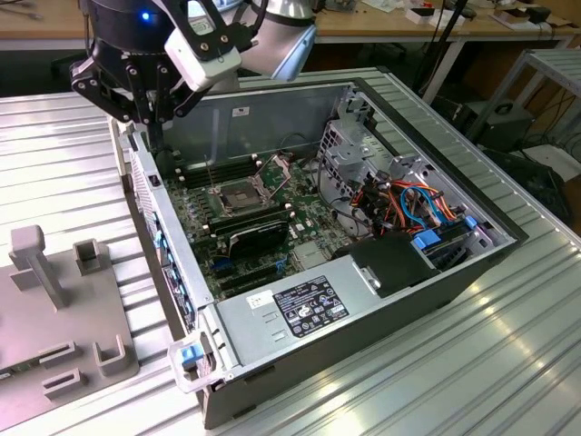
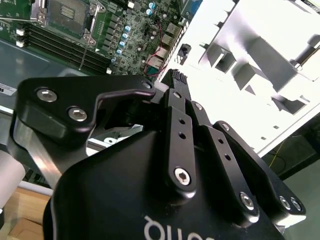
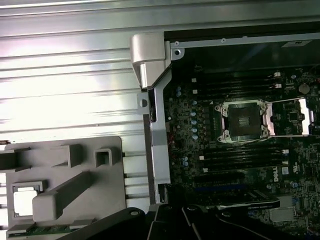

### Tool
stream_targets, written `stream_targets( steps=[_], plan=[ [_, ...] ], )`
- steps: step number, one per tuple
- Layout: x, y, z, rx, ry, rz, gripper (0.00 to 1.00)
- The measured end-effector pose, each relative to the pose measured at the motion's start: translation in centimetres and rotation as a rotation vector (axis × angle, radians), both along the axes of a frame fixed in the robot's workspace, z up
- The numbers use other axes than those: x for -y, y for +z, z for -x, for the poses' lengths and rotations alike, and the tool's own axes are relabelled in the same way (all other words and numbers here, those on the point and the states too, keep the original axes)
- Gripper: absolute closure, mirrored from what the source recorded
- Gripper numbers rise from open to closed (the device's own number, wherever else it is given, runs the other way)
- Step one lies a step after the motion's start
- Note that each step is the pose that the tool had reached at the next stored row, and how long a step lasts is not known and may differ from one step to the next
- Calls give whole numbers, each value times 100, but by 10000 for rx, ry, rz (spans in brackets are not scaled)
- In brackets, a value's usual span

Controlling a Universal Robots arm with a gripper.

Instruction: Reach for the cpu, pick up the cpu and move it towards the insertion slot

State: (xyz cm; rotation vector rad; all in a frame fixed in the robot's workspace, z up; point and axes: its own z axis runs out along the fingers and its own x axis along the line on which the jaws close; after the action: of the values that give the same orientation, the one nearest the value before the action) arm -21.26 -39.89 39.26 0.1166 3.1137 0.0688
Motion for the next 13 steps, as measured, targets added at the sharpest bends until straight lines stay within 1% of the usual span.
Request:
stream_targets(
  steps=[13],
  plan=[
    [0,-2,114,0,0,0,89]
  ],
)
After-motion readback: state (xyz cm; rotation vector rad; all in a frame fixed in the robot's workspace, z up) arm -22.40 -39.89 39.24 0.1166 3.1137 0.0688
